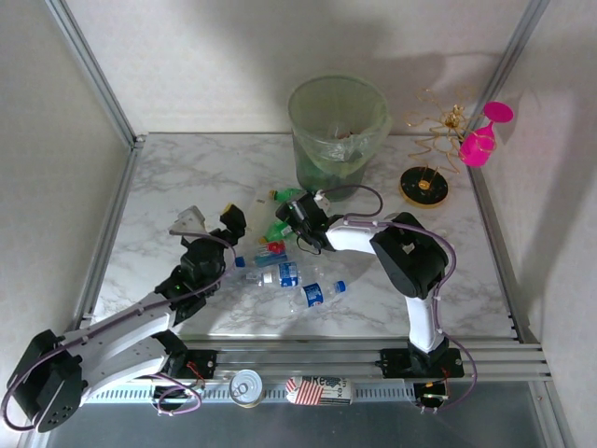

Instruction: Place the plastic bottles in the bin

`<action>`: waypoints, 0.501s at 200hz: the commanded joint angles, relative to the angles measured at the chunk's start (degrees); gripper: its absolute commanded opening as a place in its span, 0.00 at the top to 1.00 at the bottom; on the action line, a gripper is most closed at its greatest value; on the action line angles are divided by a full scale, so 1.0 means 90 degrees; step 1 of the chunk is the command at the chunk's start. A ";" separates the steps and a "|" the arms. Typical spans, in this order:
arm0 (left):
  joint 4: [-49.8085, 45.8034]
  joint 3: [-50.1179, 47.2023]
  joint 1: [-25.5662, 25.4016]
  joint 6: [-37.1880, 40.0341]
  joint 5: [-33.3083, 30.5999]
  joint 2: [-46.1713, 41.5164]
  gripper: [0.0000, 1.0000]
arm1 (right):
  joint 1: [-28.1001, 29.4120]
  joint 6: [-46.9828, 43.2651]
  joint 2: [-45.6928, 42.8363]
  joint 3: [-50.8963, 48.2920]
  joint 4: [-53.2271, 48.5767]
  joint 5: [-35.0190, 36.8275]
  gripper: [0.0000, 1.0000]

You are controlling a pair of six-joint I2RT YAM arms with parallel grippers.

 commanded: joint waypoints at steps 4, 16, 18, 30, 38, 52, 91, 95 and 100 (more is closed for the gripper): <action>-0.0143 -0.0113 0.0065 -0.0120 -0.0262 -0.0222 0.00 | -0.0002 0.0246 0.0476 -0.0210 0.0366 0.0159 0.21; -0.0172 -0.0139 0.0075 -0.0142 -0.0313 -0.0293 0.00 | -0.0017 0.0280 0.0373 -0.0346 0.0442 0.0244 0.23; -0.0177 -0.0145 0.0074 -0.0145 -0.0316 -0.0296 0.00 | -0.0022 0.0281 0.0354 -0.0367 0.0458 0.0258 0.24; -0.0179 -0.0170 0.0074 -0.0183 -0.0339 -0.0352 0.00 | -0.0041 0.0310 0.0227 -0.0529 0.0638 0.0322 0.28; -0.0168 -0.0198 0.0083 -0.0221 -0.0357 -0.0374 0.00 | -0.0071 0.0296 0.0152 -0.0652 0.0818 0.0315 0.32; -0.0144 -0.0222 0.0094 -0.0271 -0.0358 -0.0405 0.00 | -0.0114 0.0291 0.0073 -0.0810 0.1046 0.0261 0.37; -0.0072 -0.0221 0.0104 -0.0302 -0.0345 -0.0405 0.01 | -0.0297 0.0186 0.0019 -0.1046 0.1726 -0.0199 0.48; -0.0071 -0.0217 0.0104 -0.0302 -0.0332 -0.0407 0.00 | -0.0305 0.0176 0.0012 -0.1061 0.1796 -0.0220 0.48; -0.0070 -0.0208 0.0104 -0.0311 -0.0337 -0.0405 0.00 | -0.0310 0.0164 -0.0004 -0.1081 0.1876 -0.0242 0.48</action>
